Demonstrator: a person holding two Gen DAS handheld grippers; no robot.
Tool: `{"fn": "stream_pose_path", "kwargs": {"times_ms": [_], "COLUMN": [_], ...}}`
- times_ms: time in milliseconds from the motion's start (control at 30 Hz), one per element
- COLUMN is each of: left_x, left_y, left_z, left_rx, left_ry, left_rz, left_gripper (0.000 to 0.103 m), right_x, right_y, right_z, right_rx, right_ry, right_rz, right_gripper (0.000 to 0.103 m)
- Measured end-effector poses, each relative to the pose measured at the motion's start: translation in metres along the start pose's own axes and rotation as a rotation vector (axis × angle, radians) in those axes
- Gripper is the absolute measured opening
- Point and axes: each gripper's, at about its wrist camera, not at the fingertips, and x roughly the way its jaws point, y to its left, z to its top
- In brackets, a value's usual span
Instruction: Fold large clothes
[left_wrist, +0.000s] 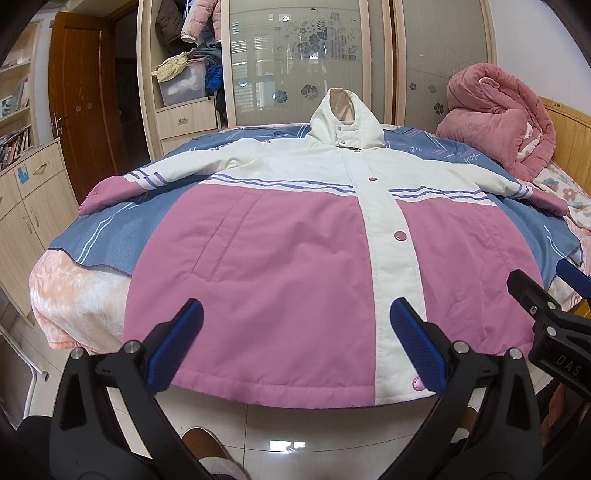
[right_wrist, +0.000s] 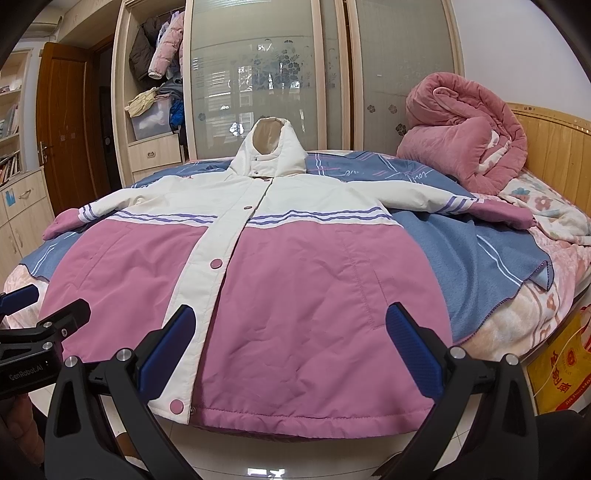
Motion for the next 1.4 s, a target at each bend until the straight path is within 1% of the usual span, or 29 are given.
{"fn": "stream_pose_path", "kwargs": {"times_ms": [633, 767, 867, 933, 967, 1000, 1067, 1167, 1300, 1333, 1400], "left_x": [0.0, -0.001, -0.006, -0.011, -0.012, -0.014, -0.02, -0.039, -0.086, -0.1, -0.116], "left_y": [-0.002, -0.001, 0.008, 0.014, 0.017, 0.021, 0.025, 0.022, 0.018, 0.014, 0.01], "left_z": [-0.001, 0.001, 0.009, 0.02, 0.026, 0.036, 0.052, 0.081, 0.122, 0.134, 0.15], "left_rx": [0.003, -0.008, -0.055, -0.08, -0.099, -0.136, -0.174, -0.198, -0.255, -0.26, -0.279], "left_ry": [0.005, 0.017, 0.03, 0.045, 0.065, 0.109, 0.147, 0.213, 0.206, 0.209, 0.232], "left_rz": [-0.004, -0.028, -0.064, -0.098, -0.113, -0.118, -0.128, -0.119, -0.233, -0.271, -0.346], "left_gripper": [0.101, 0.101, 0.101, 0.101, 0.101, 0.101, 0.101, 0.101, 0.101, 0.101, 0.101], "right_x": [0.0, -0.001, -0.002, -0.001, -0.001, -0.002, -0.002, -0.002, 0.0, 0.001, 0.002], "right_y": [0.0, -0.001, -0.005, -0.008, -0.01, -0.011, -0.013, -0.016, -0.029, -0.038, -0.057], "right_z": [0.001, 0.002, 0.003, 0.004, 0.004, 0.004, 0.005, 0.006, 0.011, 0.015, 0.022], "right_rx": [0.0, 0.009, 0.028, 0.039, 0.044, 0.048, 0.052, 0.059, 0.106, 0.139, 0.207], "right_ry": [0.0, -0.011, -0.011, -0.001, 0.001, 0.001, -0.003, 0.001, 0.016, 0.024, 0.035], "right_rz": [0.001, 0.01, 0.012, 0.014, 0.014, 0.014, 0.01, 0.01, 0.026, 0.038, 0.05], "right_gripper": [0.102, 0.102, 0.102, 0.102, 0.102, 0.102, 0.102, 0.102, 0.102, 0.102, 0.102]}}
